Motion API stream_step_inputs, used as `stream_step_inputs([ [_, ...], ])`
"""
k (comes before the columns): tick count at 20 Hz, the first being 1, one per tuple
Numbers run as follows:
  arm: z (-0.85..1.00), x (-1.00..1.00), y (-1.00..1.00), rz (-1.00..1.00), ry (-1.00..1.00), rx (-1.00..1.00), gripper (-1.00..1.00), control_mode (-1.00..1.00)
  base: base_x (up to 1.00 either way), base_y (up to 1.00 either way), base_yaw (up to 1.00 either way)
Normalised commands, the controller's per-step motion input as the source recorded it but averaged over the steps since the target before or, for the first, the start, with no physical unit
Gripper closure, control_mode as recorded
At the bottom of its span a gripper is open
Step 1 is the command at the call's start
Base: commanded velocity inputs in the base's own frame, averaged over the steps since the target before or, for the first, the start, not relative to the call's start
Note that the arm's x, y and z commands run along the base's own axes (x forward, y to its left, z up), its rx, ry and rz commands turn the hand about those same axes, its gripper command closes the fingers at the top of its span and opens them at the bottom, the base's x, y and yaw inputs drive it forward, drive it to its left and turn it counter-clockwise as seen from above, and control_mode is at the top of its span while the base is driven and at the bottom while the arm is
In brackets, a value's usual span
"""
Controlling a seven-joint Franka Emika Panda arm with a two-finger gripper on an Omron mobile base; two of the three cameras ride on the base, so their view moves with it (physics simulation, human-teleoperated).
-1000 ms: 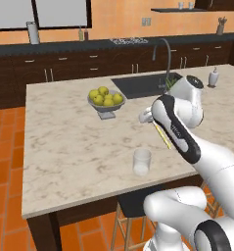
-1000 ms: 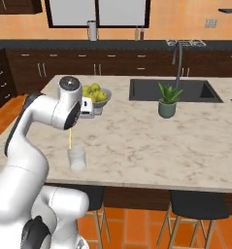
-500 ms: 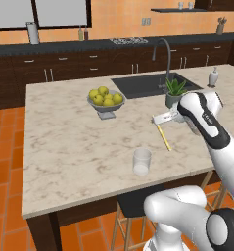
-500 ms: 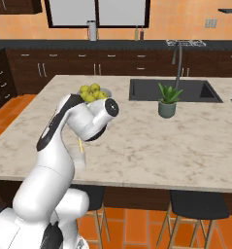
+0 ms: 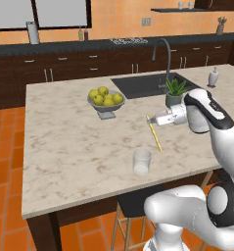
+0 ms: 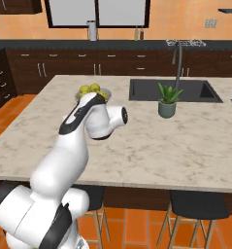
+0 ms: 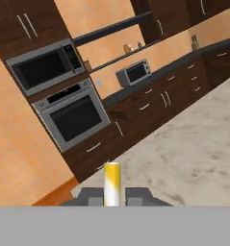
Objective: Take a straw from the drawer in front and place it inside the glass cup on the dining counter.
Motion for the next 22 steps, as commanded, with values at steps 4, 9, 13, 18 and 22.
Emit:
stream_step_inputs([
  [4,0.00,0.00,0.02,0.19,-0.05,0.23,1.00,-1.00,0.00,0.00,0.00],
  [9,-0.12,0.06,0.07,0.16,-0.06,0.12,1.00,-1.00,0.00,0.00,0.00],
  [13,-0.22,0.19,0.13,0.16,-0.11,0.07,1.00,-1.00,0.00,0.00,0.00],
  [18,-0.15,0.31,0.16,0.16,-0.10,0.07,1.00,-1.00,0.00,0.00,0.00],
  [22,-0.21,0.10,0.00,0.15,-0.12,0.04,1.00,-1.00,0.00,0.00,0.00],
])
